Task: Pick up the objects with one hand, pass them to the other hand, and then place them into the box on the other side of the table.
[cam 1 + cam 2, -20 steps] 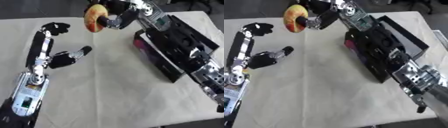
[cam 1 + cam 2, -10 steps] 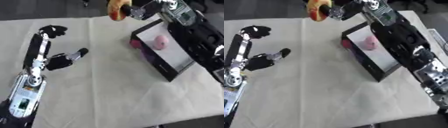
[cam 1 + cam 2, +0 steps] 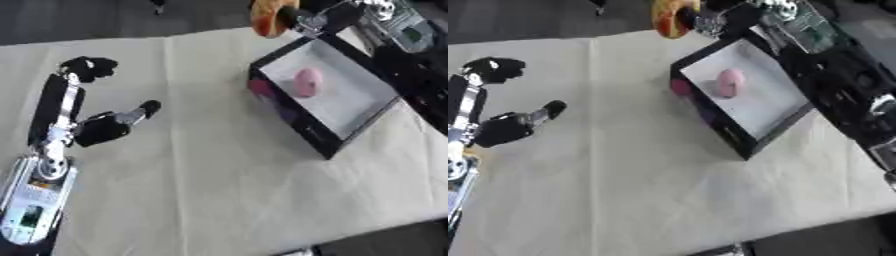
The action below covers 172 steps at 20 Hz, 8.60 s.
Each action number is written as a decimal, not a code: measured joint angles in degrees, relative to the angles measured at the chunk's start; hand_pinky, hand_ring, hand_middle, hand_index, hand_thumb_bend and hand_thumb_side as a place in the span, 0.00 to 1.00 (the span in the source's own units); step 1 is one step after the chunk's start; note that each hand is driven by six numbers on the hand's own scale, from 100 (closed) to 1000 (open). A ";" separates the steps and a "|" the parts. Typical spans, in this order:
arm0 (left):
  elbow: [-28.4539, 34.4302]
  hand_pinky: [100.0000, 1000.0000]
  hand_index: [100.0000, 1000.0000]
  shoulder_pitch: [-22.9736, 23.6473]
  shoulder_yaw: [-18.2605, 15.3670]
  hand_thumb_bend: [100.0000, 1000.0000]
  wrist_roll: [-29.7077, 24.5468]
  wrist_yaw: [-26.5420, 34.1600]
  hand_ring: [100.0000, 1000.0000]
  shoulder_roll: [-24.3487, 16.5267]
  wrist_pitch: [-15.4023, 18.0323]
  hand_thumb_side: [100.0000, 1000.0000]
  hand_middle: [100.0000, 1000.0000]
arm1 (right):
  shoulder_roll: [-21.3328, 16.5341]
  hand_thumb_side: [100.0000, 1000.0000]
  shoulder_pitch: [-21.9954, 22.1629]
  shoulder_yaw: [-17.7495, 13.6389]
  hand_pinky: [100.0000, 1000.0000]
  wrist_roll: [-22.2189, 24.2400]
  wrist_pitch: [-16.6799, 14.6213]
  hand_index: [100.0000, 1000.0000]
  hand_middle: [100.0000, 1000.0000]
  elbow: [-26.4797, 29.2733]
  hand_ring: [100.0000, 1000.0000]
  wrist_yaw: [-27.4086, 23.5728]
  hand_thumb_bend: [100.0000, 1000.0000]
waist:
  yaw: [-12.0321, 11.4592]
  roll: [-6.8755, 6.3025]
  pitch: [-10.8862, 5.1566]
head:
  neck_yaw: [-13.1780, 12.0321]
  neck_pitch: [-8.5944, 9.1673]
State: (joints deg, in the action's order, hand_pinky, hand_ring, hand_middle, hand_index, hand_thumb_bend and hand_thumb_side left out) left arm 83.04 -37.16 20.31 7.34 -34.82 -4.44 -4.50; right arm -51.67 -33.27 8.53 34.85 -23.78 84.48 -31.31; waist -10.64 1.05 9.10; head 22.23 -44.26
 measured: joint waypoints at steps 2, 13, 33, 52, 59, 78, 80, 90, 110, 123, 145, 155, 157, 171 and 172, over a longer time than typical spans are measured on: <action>0.04 0.74 0.71 0.12 -0.08 0.71 0.12 0.01 0.68 -0.11 -0.12 0.44 0.56 | -1.08 0.06 1.97 -1.23 0.92 -1.07 -0.50 0.72 0.54 -0.24 0.76 0.36 0.00 | 0.00 -0.03 0.00 | 0.36 0.00; 0.43 0.74 0.71 0.28 -0.56 0.70 0.66 0.42 0.68 -0.53 -0.62 0.44 0.56 | -2.17 0.11 9.61 -5.27 0.91 -6.24 -6.54 0.74 0.55 -5.54 0.75 7.81 0.00 | 0.00 -0.55 0.00 | 2.25 0.00; 0.47 0.74 0.72 0.38 -0.71 0.70 0.96 0.79 0.68 -0.54 -0.93 0.44 0.56 | -2.74 0.13 12.17 -6.63 1.00 -16.73 -19.04 1.00 1.00 -10.30 1.00 22.95 0.00 | -0.12 -0.64 0.00 | 1.23 0.00; 0.90 0.79 0.78 -2.88 -3.44 0.65 -11.34 5.51 0.77 -14.38 -8.29 0.48 0.68 | -2.56 0.25 9.09 -7.99 1.00 4.04 1.67 1.00 1.00 -2.92 1.00 -1.43 0.00 | -2.03 -2.21 -0.95 | -5.60 0.00; 1.08 0.80 0.78 -4.65 -1.01 0.68 -22.27 12.53 0.78 -22.21 -13.17 0.47 0.68 | -2.59 0.25 9.04 -8.06 1.00 4.14 2.87 1.00 1.00 -2.68 0.99 -1.59 0.00 | -2.17 -2.69 -0.95 | -7.74 0.00; -7.77 0.83 0.76 -5.14 4.27 0.83 -40.92 6.79 0.79 -25.50 -19.88 0.28 0.70 | -2.61 0.22 9.40 -6.83 1.00 4.63 2.17 1.00 1.00 -2.64 0.98 -0.16 0.00 | -2.37 -3.87 -2.36 | -9.48 0.00; -9.60 0.82 0.75 -5.10 4.67 0.83 -40.69 5.14 0.77 -24.94 -19.83 0.20 0.68 | -2.61 0.21 9.43 -6.57 1.00 4.76 2.04 1.00 1.00 -2.77 0.98 0.00 0.00 | -2.37 -4.08 -2.53 | -9.51 0.00; -17.30 0.81 0.74 -4.22 5.27 0.81 -38.49 4.35 0.77 -22.70 -21.28 0.29 0.67 | -2.61 0.20 9.64 -5.73 1.00 5.35 1.28 1.00 1.00 -3.27 0.98 2.04 0.00 | -2.23 -4.80 -2.88 | -10.29 0.00; -20.73 0.81 0.61 -5.12 5.42 0.58 -38.41 3.54 0.76 -20.15 -23.42 0.20 0.65 | -2.60 0.18 10.12 -4.89 1.00 5.22 -0.18 1.00 1.00 -3.97 0.97 4.88 0.00 | -1.89 -5.18 -3.11 | -11.02 0.00; -16.62 0.79 0.54 -5.20 5.48 0.21 -39.52 4.04 0.73 -20.24 -23.17 0.11 0.60 | -2.60 0.18 10.21 -4.90 1.00 5.24 -0.16 1.00 1.00 -4.01 0.97 5.04 0.00 | -1.82 -5.18 -3.11 | -11.20 0.00; -2.63 0.75 0.50 -3.52 0.59 0.06 -27.18 7.06 0.67 -19.94 -24.77 0.07 0.54 | -2.54 0.23 10.55 -5.29 1.00 5.58 0.99 1.00 1.00 -1.59 0.97 1.08 0.00 | -2.33 -4.57 -3.30 | -10.64 0.00; -1.94 0.74 0.50 -1.97 -1.76 0.03 -18.45 6.61 0.66 -16.08 -20.07 0.04 0.53 | -1.52 0.25 8.92 -5.58 1.00 5.77 1.51 1.00 1.00 2.94 0.98 -2.67 0.00 | -2.34 -2.65 -3.22 | -10.61 0.00; -1.78 0.74 0.50 -1.62 -2.07 0.02 -16.84 6.10 0.66 -15.09 -18.88 0.04 0.53 | -1.30 0.26 7.97 -5.34 1.00 6.01 1.54 1.00 1.00 4.16 0.98 -3.51 0.00 | -2.24 -2.30 -3.22 | -10.58 0.00; -1.62 0.74 0.49 -0.85 -3.22 0.01 -9.22 -2.06 0.65 -8.71 -12.98 0.00 0.52 | 3.12 0.17 -1.40 -0.50 1.00 9.76 1.30 1.00 1.00 7.35 1.00 -4.93 0.00 | -1.36 0.25 -3.21 | -9.22 0.00; -1.62 0.74 0.49 -0.84 -3.26 0.01 -8.70 -2.79 0.65 -8.30 -12.61 0.00 0.52 | 3.53 0.16 -2.16 -0.04 1.00 9.88 1.13 1.00 1.00 7.35 1.00 -4.56 0.00 | -1.30 0.51 -3.21 | -9.22 0.00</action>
State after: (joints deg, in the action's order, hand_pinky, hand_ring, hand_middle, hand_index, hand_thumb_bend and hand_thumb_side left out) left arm 81.42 -38.00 17.05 -1.36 -37.61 -12.73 -17.11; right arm -48.14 -35.42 8.49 44.73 -22.65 91.84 -35.88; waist -11.94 1.56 5.89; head 13.02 -44.27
